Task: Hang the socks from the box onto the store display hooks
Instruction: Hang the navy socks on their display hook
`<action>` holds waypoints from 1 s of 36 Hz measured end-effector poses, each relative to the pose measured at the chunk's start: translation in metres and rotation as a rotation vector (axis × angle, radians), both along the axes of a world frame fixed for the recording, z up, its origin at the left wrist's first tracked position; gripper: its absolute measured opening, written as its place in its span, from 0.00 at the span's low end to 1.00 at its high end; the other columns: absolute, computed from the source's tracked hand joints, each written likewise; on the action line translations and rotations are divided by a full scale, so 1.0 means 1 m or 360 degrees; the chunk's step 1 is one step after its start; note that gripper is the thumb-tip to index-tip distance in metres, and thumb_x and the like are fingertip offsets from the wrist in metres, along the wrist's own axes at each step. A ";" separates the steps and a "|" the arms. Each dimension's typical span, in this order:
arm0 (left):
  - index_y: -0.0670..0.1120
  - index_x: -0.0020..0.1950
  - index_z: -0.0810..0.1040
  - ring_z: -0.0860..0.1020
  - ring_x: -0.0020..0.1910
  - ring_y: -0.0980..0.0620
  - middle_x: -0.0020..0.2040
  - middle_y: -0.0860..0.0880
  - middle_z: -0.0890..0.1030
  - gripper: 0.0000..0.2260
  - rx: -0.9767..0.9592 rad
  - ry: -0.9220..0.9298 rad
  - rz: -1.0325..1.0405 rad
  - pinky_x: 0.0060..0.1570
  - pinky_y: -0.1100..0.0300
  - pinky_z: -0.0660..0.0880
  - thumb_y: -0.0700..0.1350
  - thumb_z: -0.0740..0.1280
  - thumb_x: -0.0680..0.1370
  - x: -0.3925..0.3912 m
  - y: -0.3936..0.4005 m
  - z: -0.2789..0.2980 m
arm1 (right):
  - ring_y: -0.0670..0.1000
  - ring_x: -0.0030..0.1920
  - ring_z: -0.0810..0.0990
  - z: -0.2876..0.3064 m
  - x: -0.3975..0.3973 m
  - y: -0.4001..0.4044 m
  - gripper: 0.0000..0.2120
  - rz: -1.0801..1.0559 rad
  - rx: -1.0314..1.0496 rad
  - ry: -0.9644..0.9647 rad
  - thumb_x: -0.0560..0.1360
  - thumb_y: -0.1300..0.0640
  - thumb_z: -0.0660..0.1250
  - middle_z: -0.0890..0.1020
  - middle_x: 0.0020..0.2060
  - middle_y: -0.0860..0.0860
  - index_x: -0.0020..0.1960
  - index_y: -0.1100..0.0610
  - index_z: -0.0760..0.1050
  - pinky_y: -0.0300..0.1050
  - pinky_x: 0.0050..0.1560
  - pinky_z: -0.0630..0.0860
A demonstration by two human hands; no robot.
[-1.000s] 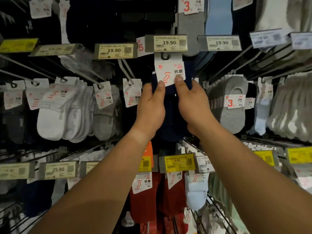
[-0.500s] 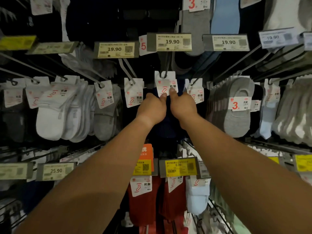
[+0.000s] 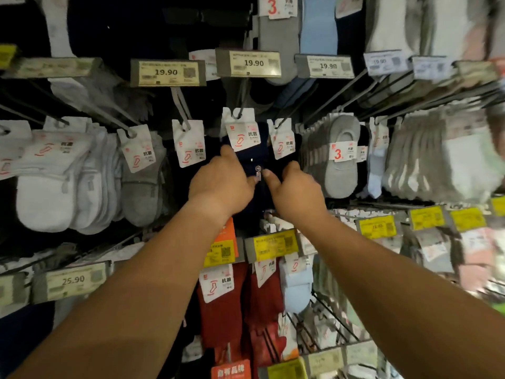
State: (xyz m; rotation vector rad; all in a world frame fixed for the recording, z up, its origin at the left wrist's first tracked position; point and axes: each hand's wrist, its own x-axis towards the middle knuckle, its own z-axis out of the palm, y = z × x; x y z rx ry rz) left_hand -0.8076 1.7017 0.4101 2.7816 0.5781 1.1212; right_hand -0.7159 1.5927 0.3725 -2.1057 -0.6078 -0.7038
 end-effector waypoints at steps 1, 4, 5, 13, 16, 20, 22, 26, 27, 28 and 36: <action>0.41 0.67 0.66 0.79 0.58 0.37 0.61 0.39 0.78 0.26 0.0071 -0.0039 -0.0073 0.45 0.50 0.72 0.58 0.67 0.79 -0.004 -0.009 0.000 | 0.63 0.50 0.80 -0.001 -0.005 -0.007 0.24 -0.0070 -0.0015 -0.0028 0.80 0.37 0.58 0.81 0.49 0.60 0.56 0.59 0.68 0.49 0.41 0.69; 0.42 0.64 0.69 0.78 0.57 0.37 0.60 0.40 0.76 0.22 0.0197 0.0034 -0.0320 0.43 0.51 0.70 0.58 0.65 0.80 -0.005 -0.036 -0.009 | 0.64 0.50 0.79 -0.009 -0.020 -0.037 0.20 -0.0237 -0.0063 -0.0006 0.80 0.41 0.60 0.81 0.49 0.61 0.54 0.60 0.68 0.49 0.40 0.67; 0.43 0.64 0.69 0.77 0.58 0.37 0.60 0.41 0.76 0.21 0.0203 0.0094 -0.0422 0.43 0.51 0.69 0.58 0.64 0.81 -0.003 -0.045 -0.015 | 0.64 0.50 0.79 -0.016 -0.026 -0.049 0.19 -0.0302 -0.0108 0.0026 0.80 0.42 0.60 0.81 0.49 0.61 0.52 0.59 0.67 0.49 0.40 0.67; 0.46 0.67 0.72 0.75 0.66 0.38 0.68 0.40 0.76 0.23 0.0055 0.0532 -0.1196 0.58 0.49 0.73 0.60 0.63 0.80 0.005 -0.178 -0.096 | 0.62 0.59 0.78 -0.097 -0.112 -0.216 0.25 -0.1007 -0.0423 0.0635 0.79 0.40 0.60 0.79 0.58 0.61 0.64 0.61 0.70 0.49 0.49 0.71; 0.46 0.68 0.72 0.75 0.66 0.38 0.67 0.39 0.76 0.25 0.0067 0.0720 -0.1480 0.64 0.47 0.71 0.62 0.63 0.80 -0.013 -0.253 -0.126 | 0.62 0.56 0.79 -0.125 -0.163 -0.298 0.22 -0.1275 -0.0417 0.0840 0.78 0.41 0.61 0.80 0.56 0.60 0.60 0.58 0.72 0.48 0.45 0.70; 0.44 0.65 0.73 0.77 0.61 0.38 0.63 0.40 0.78 0.24 0.0126 0.0871 -0.1831 0.52 0.51 0.74 0.61 0.65 0.79 -0.044 -0.353 -0.153 | 0.63 0.53 0.80 -0.144 -0.237 -0.388 0.16 -0.1571 -0.0392 0.1045 0.78 0.44 0.59 0.81 0.53 0.60 0.53 0.57 0.74 0.49 0.47 0.74; 0.43 0.65 0.72 0.76 0.61 0.38 0.63 0.40 0.77 0.24 0.0159 0.0927 -0.1977 0.49 0.52 0.72 0.61 0.65 0.80 -0.061 -0.397 -0.162 | 0.62 0.52 0.80 -0.151 -0.263 -0.425 0.19 -0.1740 -0.0354 0.1115 0.79 0.43 0.61 0.82 0.52 0.59 0.54 0.60 0.74 0.49 0.46 0.75; 0.45 0.63 0.73 0.76 0.62 0.40 0.62 0.42 0.78 0.22 0.0153 0.0973 -0.2158 0.47 0.53 0.70 0.61 0.66 0.79 -0.085 -0.473 -0.174 | 0.62 0.51 0.81 -0.162 -0.291 -0.482 0.23 -0.1923 -0.0284 0.1115 0.76 0.39 0.62 0.83 0.52 0.59 0.56 0.59 0.75 0.48 0.44 0.74; 0.46 0.62 0.74 0.77 0.61 0.40 0.62 0.43 0.78 0.21 0.0150 0.0974 -0.2183 0.49 0.53 0.71 0.61 0.67 0.78 -0.088 -0.488 -0.176 | 0.62 0.52 0.81 -0.163 -0.294 -0.494 0.23 -0.1947 -0.0269 0.1117 0.76 0.39 0.62 0.82 0.52 0.60 0.56 0.59 0.75 0.48 0.44 0.74; 0.46 0.61 0.74 0.77 0.61 0.40 0.62 0.43 0.79 0.21 0.0152 0.0979 -0.2201 0.50 0.52 0.73 0.61 0.67 0.78 -0.089 -0.502 -0.179 | 0.62 0.53 0.81 -0.164 -0.295 -0.505 0.23 -0.1962 -0.0260 0.1121 0.76 0.39 0.63 0.82 0.53 0.60 0.56 0.59 0.75 0.48 0.46 0.74; 0.47 0.62 0.73 0.77 0.61 0.39 0.62 0.43 0.79 0.21 0.0110 0.1064 -0.2164 0.55 0.50 0.75 0.61 0.66 0.78 -0.059 -0.580 -0.192 | 0.60 0.56 0.80 -0.177 -0.259 -0.579 0.22 -0.1940 -0.0272 0.1199 0.78 0.41 0.62 0.81 0.56 0.57 0.61 0.57 0.73 0.49 0.52 0.76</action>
